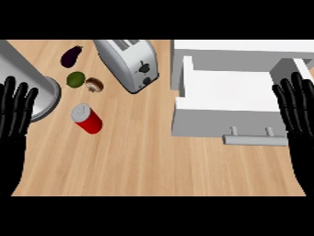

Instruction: Pick up the can, place it into the drawer and close the drawer

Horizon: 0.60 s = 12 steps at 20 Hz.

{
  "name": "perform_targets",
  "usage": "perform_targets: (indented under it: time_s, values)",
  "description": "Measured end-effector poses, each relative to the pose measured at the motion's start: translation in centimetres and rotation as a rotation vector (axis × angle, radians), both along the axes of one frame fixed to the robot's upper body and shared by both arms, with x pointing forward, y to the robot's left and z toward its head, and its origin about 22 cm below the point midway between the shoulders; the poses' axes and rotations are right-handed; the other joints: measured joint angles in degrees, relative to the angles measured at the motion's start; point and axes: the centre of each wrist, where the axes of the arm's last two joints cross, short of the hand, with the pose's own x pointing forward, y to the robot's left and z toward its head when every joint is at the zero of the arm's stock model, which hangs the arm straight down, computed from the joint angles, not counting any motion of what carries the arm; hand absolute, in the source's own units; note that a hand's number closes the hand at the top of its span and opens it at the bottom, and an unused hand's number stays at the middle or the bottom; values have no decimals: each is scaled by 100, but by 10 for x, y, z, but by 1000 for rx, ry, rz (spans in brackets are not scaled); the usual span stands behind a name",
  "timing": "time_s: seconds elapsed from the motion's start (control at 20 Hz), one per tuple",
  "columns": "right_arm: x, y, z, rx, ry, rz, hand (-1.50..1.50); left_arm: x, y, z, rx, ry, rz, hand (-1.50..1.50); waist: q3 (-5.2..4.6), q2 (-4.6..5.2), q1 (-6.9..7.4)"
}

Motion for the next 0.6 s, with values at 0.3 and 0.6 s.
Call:
perform_targets:
  time_s: [0.3, 0.6]
  values:
    - [6, -9, 2, 12, -42, -38, -150, 22, 6, 6, -11, -46, -202, -150, 41, 89, -147]
    - [0, -21, -15, 32, 199, -150, -150, 32, 14, -4, 67, 242, -205, -150, 54, 109, -186]
